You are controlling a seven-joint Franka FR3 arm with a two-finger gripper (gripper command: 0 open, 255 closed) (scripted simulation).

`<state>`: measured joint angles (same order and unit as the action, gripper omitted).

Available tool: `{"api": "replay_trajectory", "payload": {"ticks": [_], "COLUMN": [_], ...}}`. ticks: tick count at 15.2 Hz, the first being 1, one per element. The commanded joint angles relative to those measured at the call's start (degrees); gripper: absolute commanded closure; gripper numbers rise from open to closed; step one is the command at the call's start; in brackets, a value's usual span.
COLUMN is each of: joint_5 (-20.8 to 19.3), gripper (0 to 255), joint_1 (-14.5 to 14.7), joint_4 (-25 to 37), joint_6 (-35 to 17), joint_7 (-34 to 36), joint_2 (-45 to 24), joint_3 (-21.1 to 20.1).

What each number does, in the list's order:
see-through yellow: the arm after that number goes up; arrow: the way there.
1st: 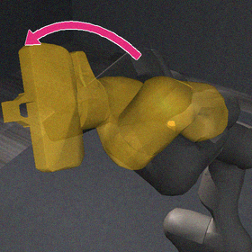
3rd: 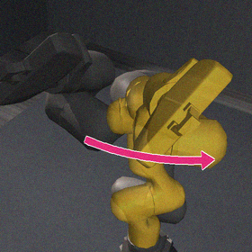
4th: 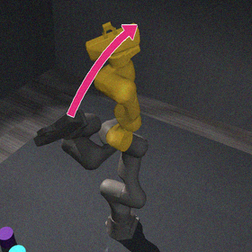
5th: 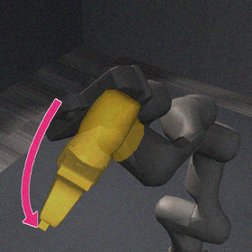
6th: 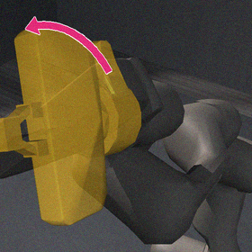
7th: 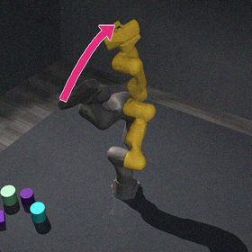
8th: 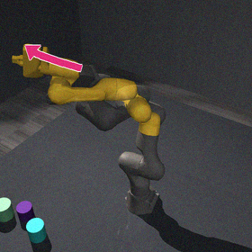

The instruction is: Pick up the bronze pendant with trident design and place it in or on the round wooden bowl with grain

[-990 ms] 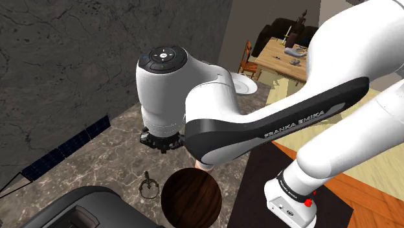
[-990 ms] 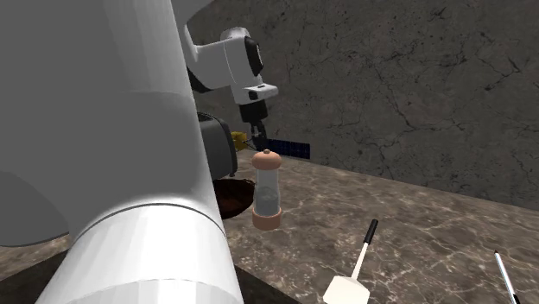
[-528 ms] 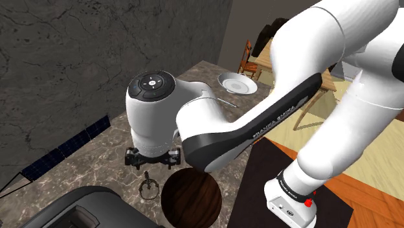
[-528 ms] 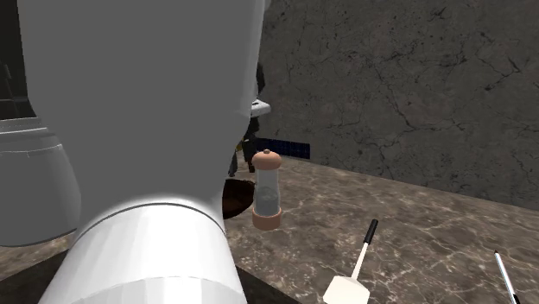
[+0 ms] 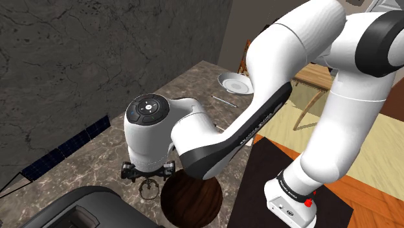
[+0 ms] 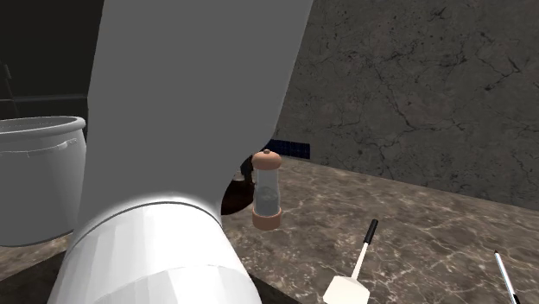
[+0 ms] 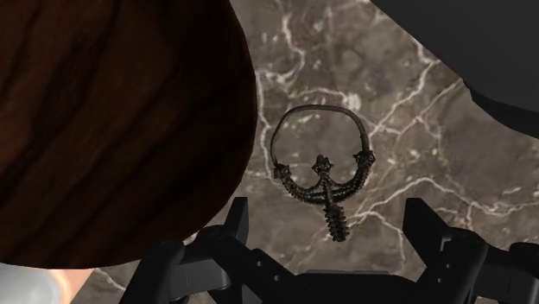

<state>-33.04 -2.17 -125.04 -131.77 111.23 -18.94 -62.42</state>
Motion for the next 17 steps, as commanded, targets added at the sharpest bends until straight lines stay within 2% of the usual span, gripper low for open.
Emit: {"api": "replay_trajectory", "payload": {"ticks": [1, 9, 10, 17], "joint_5": [-2.79, -2.75, -2.75, -2.75], "gripper": [0, 0, 255, 255], "joint_1": [2.1, 2.1, 2.1, 2.1], "joint_4": [-0.04, -0.04, -0.04, -0.04], "joint_6": [-0.92, -0.92, -0.92, -0.92], "joint_7": [1.83, 1.81, 1.81, 1.81], "joint_2": [-2.3, -2.28, -2.28, -2.28], "joint_3": [2.36, 2.37, 2.37, 2.37]}}
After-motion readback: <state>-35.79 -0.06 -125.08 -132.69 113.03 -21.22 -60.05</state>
